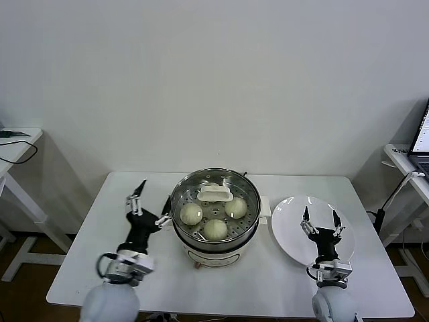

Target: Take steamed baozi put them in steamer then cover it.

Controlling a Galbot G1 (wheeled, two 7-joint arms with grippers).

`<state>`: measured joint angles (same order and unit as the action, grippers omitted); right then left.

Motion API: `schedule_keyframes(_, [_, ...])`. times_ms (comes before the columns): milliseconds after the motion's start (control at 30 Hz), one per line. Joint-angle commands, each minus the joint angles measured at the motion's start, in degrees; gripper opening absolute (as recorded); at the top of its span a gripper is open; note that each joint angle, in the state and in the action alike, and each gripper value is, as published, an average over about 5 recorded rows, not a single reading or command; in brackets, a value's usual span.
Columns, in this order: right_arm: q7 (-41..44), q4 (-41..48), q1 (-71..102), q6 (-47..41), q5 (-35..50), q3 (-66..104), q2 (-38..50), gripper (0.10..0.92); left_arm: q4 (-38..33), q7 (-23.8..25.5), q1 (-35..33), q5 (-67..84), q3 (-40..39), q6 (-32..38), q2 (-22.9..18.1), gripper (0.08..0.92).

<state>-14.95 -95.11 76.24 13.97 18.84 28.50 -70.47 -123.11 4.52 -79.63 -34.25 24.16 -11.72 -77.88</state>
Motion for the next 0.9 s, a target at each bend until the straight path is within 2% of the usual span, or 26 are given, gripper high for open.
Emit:
schedule_keyframes(33, [2.24,-2.1,3.17,0.38,3.87,0.09,-0.23,0.823,12.92,-0.93,-3.49,35.85,15.77,17.94,-0.41,0.823])
schedule_keyframes(900, [2.28,-4.16,5.45,1.17,3.07,0.11,-1.01,0.823,14.1,0.17,-3.89,35.53,14.5,18.77,0.2,0.823])
